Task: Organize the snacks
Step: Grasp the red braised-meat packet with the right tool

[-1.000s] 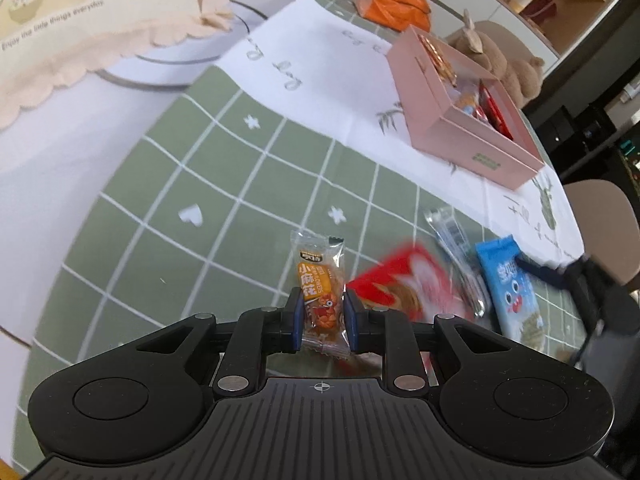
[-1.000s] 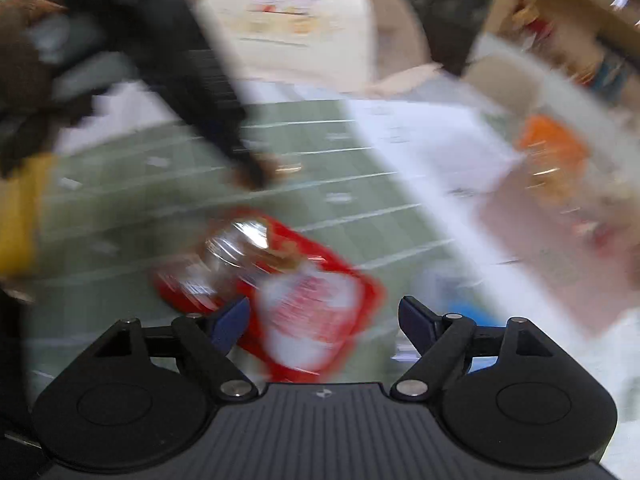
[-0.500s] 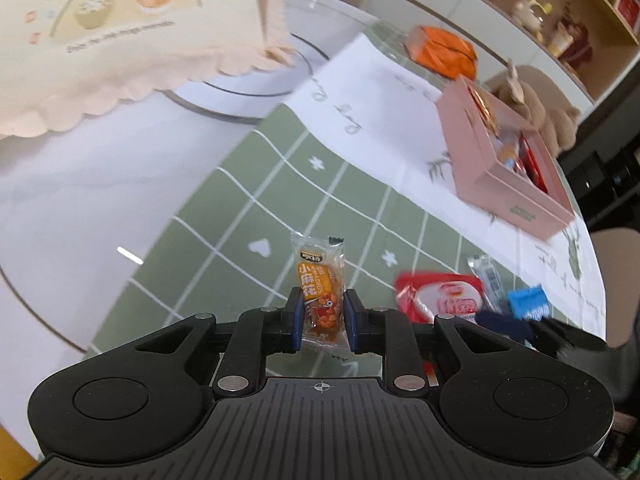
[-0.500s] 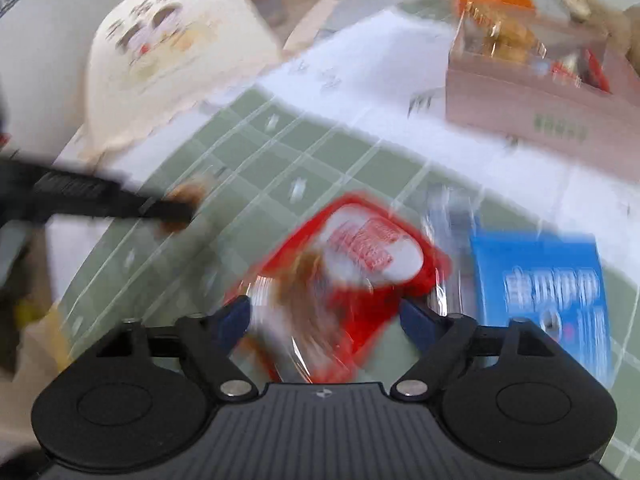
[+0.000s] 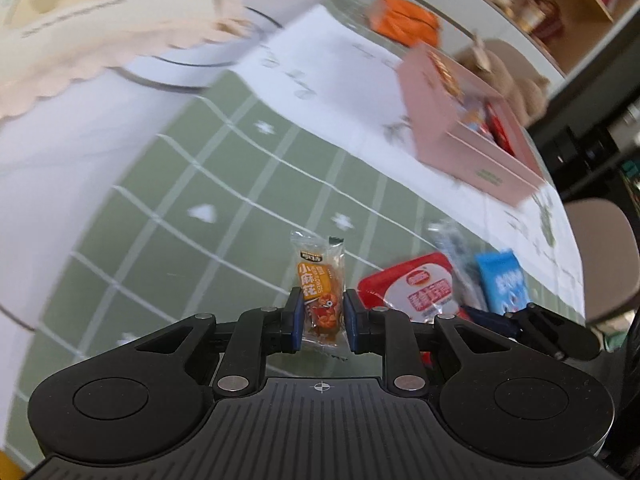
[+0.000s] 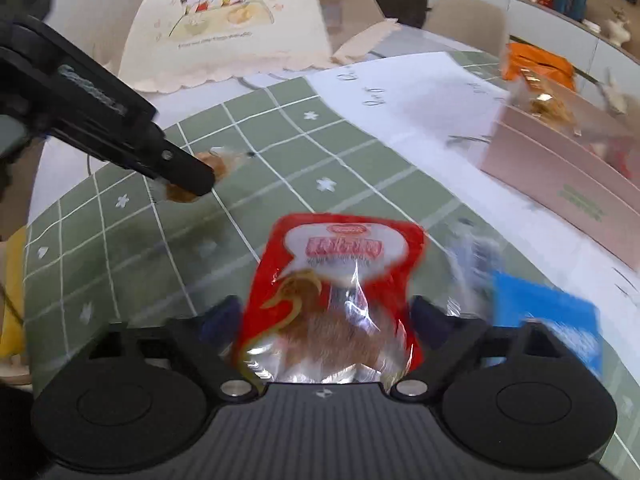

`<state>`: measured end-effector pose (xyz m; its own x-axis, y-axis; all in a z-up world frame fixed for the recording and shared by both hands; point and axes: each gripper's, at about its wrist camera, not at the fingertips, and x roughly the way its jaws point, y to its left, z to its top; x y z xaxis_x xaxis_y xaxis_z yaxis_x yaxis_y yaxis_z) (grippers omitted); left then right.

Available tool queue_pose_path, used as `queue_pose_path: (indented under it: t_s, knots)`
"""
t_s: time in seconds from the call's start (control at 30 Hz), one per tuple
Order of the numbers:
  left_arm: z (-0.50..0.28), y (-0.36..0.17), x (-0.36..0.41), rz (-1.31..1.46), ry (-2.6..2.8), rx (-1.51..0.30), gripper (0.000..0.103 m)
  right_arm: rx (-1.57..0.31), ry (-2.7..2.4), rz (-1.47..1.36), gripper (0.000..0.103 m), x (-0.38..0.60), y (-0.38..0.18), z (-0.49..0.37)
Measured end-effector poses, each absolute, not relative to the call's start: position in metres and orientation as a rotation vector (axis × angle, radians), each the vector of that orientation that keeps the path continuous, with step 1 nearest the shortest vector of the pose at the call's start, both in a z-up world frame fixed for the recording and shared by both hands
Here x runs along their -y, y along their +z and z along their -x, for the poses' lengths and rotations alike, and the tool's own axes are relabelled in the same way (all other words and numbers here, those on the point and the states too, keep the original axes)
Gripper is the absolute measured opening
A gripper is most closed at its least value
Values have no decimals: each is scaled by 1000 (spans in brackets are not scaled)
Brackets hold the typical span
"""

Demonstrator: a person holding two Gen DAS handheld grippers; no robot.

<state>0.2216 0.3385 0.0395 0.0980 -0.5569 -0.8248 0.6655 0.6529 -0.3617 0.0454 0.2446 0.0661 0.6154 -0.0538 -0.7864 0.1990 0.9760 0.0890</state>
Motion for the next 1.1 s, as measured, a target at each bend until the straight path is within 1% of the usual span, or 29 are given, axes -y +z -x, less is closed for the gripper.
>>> queue_pose_path:
  t_s: [0.03, 0.13, 0.23, 0.4, 0.5, 0.63, 0.73, 0.8, 0.9, 0.93, 0.97, 1.03, 1.1]
  knots:
    - [-217, 38, -333, -124, -923, -1166, 25, -904, -152, -202, 66, -238, 69, -39]
    - [-203, 34, -321, -164, -965, -1175, 25, -899, -192, -281, 64, -218, 75, -20]
    - [-188, 30, -309, -211, -1009, -1185, 25, -875, -259, -261, 63, -206, 84, -2]
    - [-172, 24, -293, -268, -1037, -1186, 25, -903, -344, -276, 64, -187, 79, 18]
    - [-166, 22, -288, -304, -1042, -1184, 25, -893, -355, -308, 69, -184, 73, 22]
    - [-162, 19, -284, -325, -1047, -1186, 25, -878, -345, -296, 70, -193, 72, 11]
    - [-162, 19, -283, -326, -1047, -1188, 25, -886, -341, -252, 74, -200, 68, -3]
    - [-162, 18, -282, -326, -1048, -1188, 25, -904, -335, -241, 75, -205, 65, -11]
    - [-163, 18, -282, -324, -1048, -1189, 25, -919, -294, -277, 81, -213, 60, -19]
    - [-163, 18, -282, -323, -1048, -1189, 25, -915, -293, -266, 86, -217, 59, -19]
    - [-163, 18, -282, -322, -1049, -1189, 25, -915, -294, -241, 87, -222, 58, -21]
    - [-164, 18, -283, -317, -1050, -1190, 25, -905, -291, -221, 86, -227, 57, -21]
    - [-164, 18, -283, -316, -1051, -1189, 25, -896, -284, -231, 77, -225, 60, -18]
